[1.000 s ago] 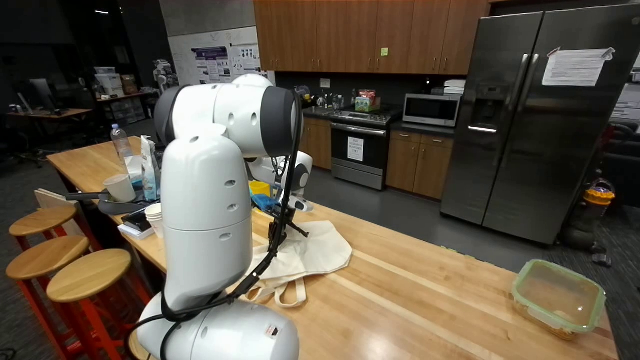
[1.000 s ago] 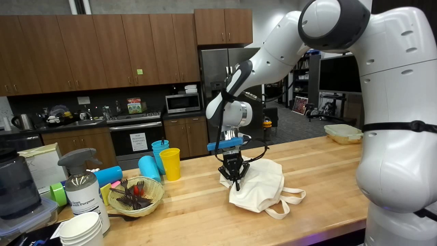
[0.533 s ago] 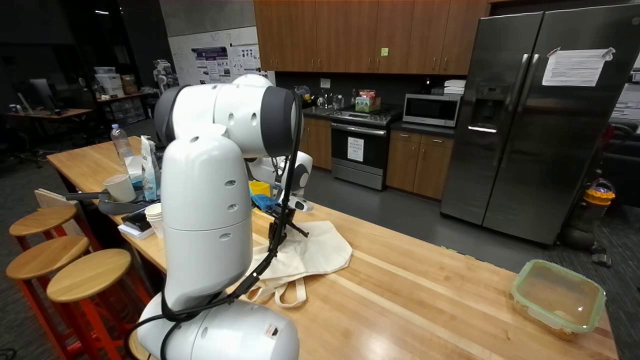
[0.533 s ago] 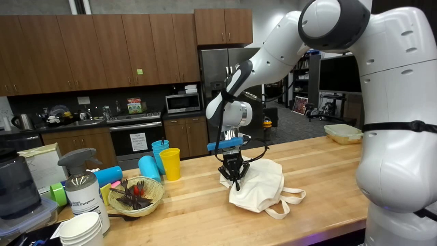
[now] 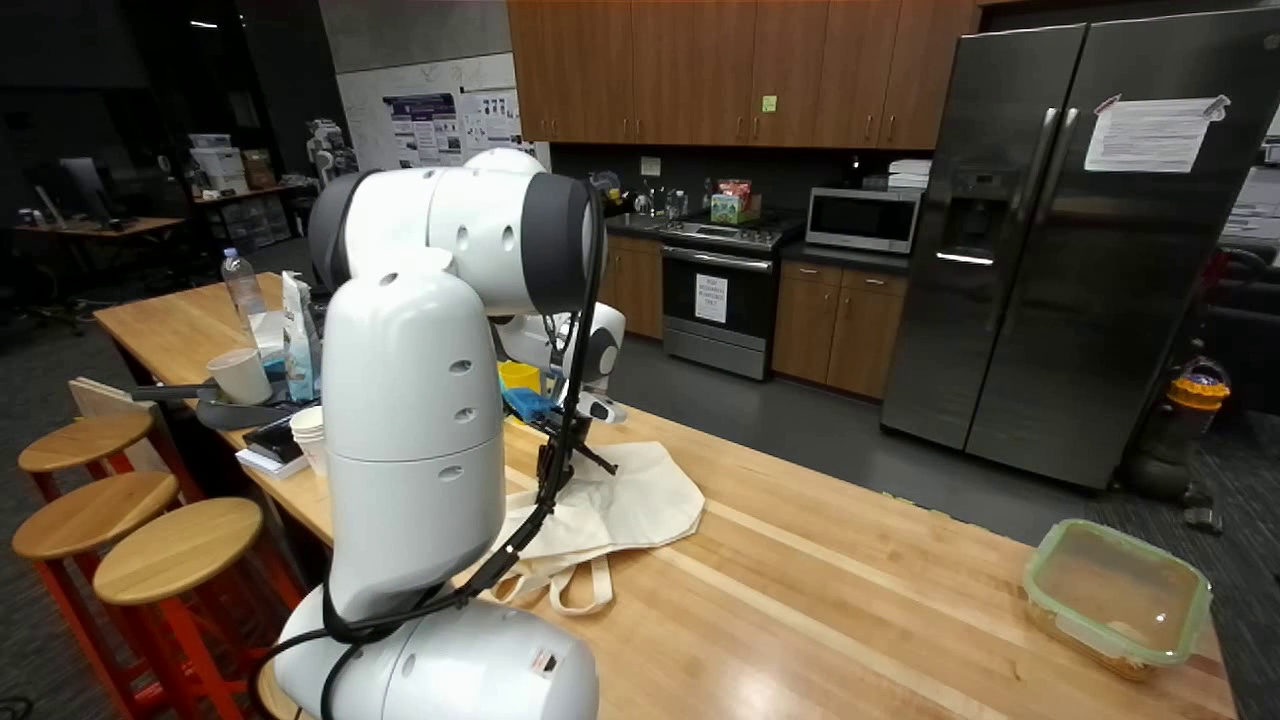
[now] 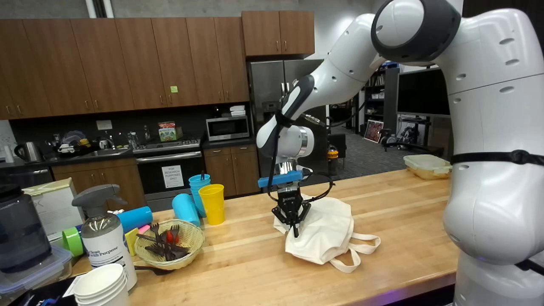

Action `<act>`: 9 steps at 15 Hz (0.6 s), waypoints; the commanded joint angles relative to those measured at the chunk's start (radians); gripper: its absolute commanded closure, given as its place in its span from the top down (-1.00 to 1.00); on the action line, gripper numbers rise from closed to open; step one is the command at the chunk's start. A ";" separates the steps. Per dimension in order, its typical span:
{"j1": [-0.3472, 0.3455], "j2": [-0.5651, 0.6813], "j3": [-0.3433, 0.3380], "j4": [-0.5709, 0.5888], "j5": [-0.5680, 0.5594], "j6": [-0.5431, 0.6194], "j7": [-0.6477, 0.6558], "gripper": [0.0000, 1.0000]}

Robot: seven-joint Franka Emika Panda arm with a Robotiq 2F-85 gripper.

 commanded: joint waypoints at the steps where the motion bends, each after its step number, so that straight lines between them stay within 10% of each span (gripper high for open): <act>1: 0.002 0.001 -0.003 0.004 0.001 -0.007 0.008 -0.98; 9: -0.013 -0.004 -0.026 -0.026 0.102 0.041 0.241 -0.98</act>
